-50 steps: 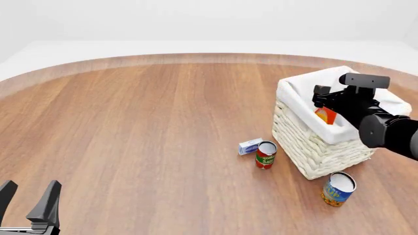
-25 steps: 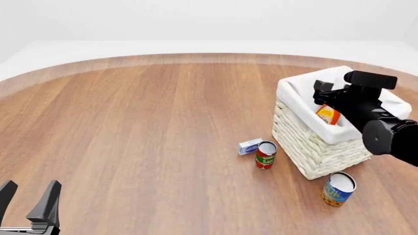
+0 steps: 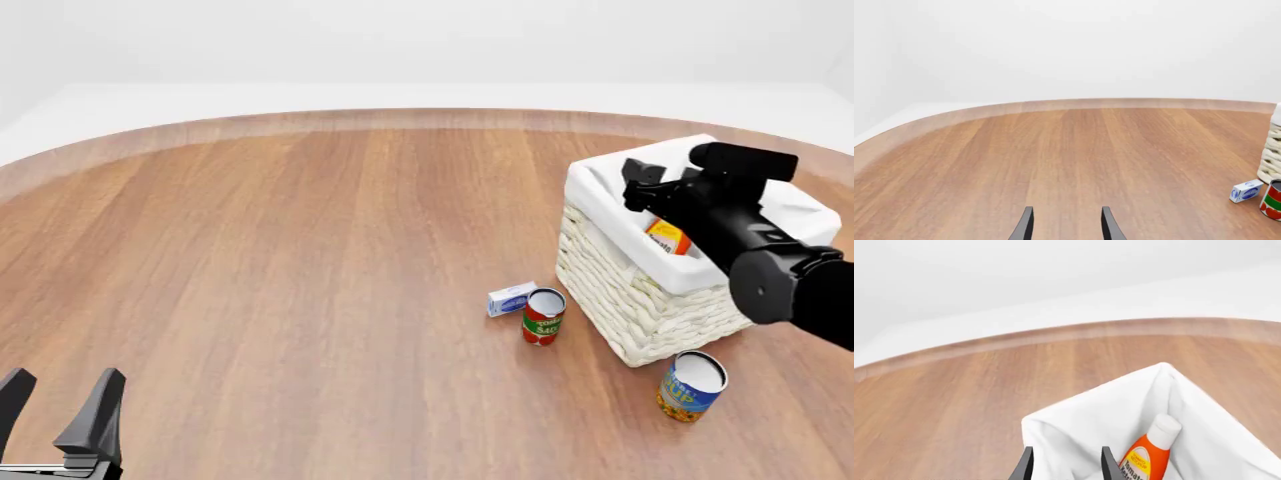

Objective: Pick up the ketchup, and put it in the basket.

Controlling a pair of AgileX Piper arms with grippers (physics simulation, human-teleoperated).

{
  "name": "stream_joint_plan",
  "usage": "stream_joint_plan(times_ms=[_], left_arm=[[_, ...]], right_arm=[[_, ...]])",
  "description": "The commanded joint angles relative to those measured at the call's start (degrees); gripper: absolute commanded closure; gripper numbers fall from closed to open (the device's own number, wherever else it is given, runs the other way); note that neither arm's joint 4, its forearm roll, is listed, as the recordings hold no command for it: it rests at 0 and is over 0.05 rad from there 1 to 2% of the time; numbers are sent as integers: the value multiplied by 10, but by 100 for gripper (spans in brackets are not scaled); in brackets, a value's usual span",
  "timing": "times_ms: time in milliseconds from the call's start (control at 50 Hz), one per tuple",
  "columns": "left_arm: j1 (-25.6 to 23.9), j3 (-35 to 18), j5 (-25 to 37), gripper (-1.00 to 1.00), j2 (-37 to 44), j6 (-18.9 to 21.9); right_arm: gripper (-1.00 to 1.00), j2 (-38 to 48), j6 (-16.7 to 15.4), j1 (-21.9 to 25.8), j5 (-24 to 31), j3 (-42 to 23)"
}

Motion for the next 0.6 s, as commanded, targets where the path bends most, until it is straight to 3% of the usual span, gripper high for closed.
stream_joint_plan(times_ms=[20, 600], left_arm=[[0, 0, 0, -100, 0, 0], [0, 0, 0, -100, 0, 0]], right_arm=[[-100, -20, 9, 26, -3, 7], [-100, -50, 5, 96, -26, 47]])
